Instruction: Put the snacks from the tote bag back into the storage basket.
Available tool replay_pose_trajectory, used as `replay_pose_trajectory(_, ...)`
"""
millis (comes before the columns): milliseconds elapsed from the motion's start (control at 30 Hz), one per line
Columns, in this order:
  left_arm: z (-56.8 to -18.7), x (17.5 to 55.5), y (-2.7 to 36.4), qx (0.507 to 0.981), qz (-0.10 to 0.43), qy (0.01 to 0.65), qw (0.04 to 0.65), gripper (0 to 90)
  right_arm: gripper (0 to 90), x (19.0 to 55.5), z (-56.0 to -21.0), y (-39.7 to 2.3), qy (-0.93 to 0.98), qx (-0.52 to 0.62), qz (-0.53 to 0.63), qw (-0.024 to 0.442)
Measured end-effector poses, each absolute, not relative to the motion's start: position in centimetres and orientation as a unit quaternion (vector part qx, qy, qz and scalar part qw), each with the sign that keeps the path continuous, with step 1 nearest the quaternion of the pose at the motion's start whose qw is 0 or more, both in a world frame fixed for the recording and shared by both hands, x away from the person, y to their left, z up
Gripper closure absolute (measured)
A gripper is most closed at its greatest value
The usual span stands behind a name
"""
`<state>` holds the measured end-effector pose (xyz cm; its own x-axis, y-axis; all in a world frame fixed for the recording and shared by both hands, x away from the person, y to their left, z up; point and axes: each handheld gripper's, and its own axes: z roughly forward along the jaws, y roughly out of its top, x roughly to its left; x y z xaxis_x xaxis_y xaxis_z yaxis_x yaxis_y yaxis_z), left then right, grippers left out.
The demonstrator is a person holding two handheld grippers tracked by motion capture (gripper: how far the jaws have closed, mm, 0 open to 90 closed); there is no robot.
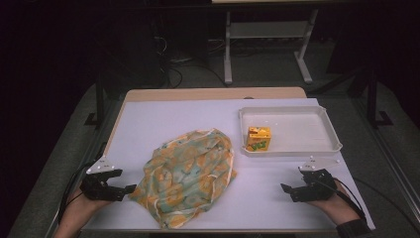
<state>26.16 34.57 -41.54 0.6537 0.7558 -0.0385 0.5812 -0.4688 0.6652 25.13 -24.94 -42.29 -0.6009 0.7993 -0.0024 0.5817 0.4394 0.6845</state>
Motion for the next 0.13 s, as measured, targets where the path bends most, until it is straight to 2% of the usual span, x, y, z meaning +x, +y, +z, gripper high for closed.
replay_pose_trajectory(133,-41.54,26.17,34.60,0.847,0.132,0.395,0.331,18.6,12.7,25.13,-42.31,-24.84,0.831,0.414,0.331,0.166)
